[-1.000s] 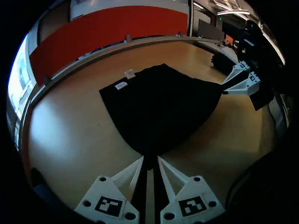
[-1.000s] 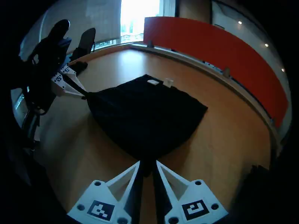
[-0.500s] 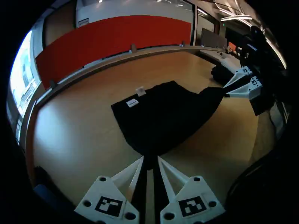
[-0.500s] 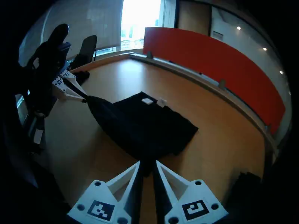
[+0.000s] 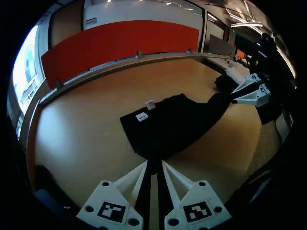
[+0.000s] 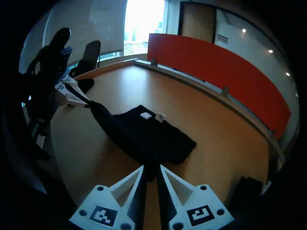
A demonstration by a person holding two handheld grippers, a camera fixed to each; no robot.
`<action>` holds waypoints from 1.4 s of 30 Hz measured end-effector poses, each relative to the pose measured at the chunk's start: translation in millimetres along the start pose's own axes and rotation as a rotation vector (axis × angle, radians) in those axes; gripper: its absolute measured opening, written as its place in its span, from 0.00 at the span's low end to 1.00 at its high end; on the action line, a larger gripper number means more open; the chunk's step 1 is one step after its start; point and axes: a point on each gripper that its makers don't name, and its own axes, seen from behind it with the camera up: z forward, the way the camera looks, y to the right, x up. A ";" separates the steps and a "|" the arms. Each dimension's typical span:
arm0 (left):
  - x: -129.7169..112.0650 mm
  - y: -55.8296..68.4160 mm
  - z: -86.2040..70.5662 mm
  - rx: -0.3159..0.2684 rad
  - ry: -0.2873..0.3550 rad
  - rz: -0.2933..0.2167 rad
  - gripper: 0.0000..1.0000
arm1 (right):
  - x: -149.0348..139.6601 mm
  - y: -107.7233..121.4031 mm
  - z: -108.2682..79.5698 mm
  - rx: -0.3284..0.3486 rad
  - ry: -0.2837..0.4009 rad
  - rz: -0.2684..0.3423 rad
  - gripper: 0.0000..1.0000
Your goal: Fold towel
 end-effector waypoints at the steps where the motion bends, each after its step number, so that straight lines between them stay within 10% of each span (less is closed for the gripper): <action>1: -0.1 0.8 -2.0 -0.002 -0.001 -0.004 0.10 | 0.8 -1.1 -2.0 0.001 0.001 0.002 0.16; 23: -1.8 15.1 -16.7 -0.009 -0.023 -0.033 0.10 | 2.3 -3.8 -15.8 -0.006 -0.010 0.002 0.16; 42: 24.4 -18.2 32.3 0.048 -0.041 -0.047 0.10 | 8.4 34.4 25.7 -0.028 -0.038 0.023 0.16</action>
